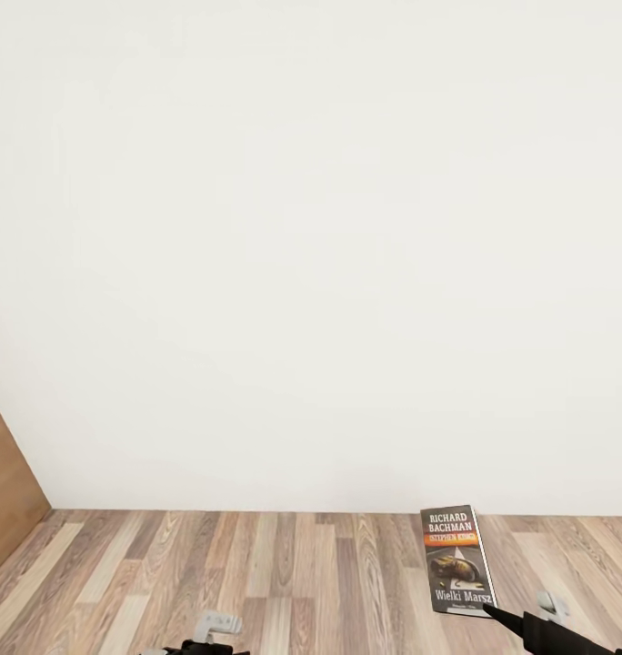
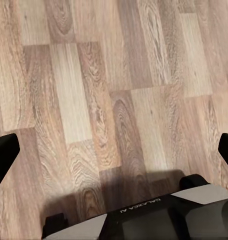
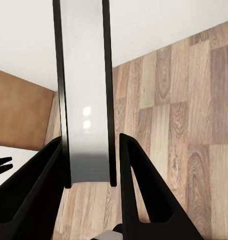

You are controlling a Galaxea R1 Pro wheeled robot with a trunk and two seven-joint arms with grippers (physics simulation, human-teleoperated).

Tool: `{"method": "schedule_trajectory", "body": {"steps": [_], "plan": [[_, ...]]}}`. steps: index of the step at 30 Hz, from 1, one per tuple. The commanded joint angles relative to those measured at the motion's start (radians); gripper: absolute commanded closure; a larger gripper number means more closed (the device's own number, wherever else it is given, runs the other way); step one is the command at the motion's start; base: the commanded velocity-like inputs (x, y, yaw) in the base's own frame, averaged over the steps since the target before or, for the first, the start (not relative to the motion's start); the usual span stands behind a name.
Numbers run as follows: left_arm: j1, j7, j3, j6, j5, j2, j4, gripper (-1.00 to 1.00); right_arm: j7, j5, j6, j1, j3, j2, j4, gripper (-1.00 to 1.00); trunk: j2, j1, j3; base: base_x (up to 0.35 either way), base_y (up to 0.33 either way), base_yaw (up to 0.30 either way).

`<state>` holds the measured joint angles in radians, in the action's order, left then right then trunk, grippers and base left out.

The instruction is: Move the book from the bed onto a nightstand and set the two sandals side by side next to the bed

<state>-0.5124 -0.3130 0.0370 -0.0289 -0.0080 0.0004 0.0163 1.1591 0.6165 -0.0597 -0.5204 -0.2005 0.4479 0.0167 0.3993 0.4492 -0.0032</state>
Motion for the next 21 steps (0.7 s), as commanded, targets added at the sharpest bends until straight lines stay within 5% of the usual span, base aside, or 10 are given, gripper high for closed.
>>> {"method": "schedule_trajectory", "body": {"steps": [1,7,11,15,21], "plan": [[0.003,0.001,0.003,-0.003,-0.001,-0.001,0.000,-1.00,0.004,0.011,-0.006,-0.001,-0.005,0.000,0.002,1.00,0.001,0.001,0.000,0.261,0.000,0.000],[0.083,0.010,0.003,-0.004,-0.008,0.006,0.001,-1.00,0.003,0.011,-0.006,-0.001,-0.005,0.000,0.002,1.00,0.001,0.001,0.000,0.242,0.000,0.000],[0.159,0.011,0.006,-0.046,-0.041,0.006,0.002,-1.00,0.002,0.011,-0.006,-0.001,-0.005,0.000,0.002,1.00,0.001,0.001,0.000,0.175,0.000,0.000],[0.176,0.011,0.006,-0.101,-0.081,0.007,0.002,-1.00,0.002,0.011,-0.006,-0.001,-0.004,0.000,0.002,1.00,0.001,0.001,0.000,0.153,0.000,-0.026],[0.181,0.011,0.006,-0.117,-0.092,0.008,0.001,-1.00,0.002,0.011,-0.006,-0.001,-0.003,0.000,0.009,1.00,0.001,0.001,0.000,0.093,0.000,-0.166]]}}
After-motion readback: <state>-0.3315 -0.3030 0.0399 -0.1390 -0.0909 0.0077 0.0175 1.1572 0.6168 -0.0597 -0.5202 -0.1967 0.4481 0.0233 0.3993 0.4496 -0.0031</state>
